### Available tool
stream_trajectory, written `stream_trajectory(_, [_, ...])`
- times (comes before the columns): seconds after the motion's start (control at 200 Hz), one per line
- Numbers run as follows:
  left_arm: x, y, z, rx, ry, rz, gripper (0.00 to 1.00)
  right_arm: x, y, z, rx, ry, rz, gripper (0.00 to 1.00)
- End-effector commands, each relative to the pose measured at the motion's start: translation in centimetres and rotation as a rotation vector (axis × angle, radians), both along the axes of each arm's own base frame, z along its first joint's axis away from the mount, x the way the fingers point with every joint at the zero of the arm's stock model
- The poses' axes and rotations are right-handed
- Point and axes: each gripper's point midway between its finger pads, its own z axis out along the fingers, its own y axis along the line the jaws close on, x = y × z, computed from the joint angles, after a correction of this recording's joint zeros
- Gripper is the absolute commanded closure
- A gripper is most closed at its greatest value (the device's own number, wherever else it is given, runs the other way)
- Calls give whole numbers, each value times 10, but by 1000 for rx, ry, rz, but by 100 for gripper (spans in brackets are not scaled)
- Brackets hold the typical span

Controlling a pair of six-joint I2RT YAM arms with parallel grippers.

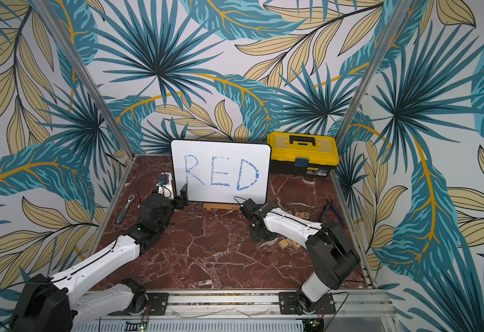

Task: Assemble the uppercase word "red" with letter blocks
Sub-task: Pick up the letter block from the center of the board, then place the letter block at the center of the board.

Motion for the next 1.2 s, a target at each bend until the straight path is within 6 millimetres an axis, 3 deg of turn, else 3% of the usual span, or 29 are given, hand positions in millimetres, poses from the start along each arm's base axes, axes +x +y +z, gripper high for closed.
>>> stream_trajectory(0.0, [-9,15,-9,24,7,57,22,2,25,2,1,-19,-24,64])
stream_trajectory(0.29, [-22,49,-30,-8,78,183,22,-2,130,-15,62,37,122,63])
stream_trajectory(0.506, [-32,86,-53,-89,144,286,21,0,180,-16,102,81,184,62])
stream_trajectory(0.826, [-32,110,-57,-131,147,351,21,6,214,-17,122,138,171,60])
stream_trajectory(1.197, [-33,109,-65,-127,168,336,21,4,222,-27,144,166,163,48])
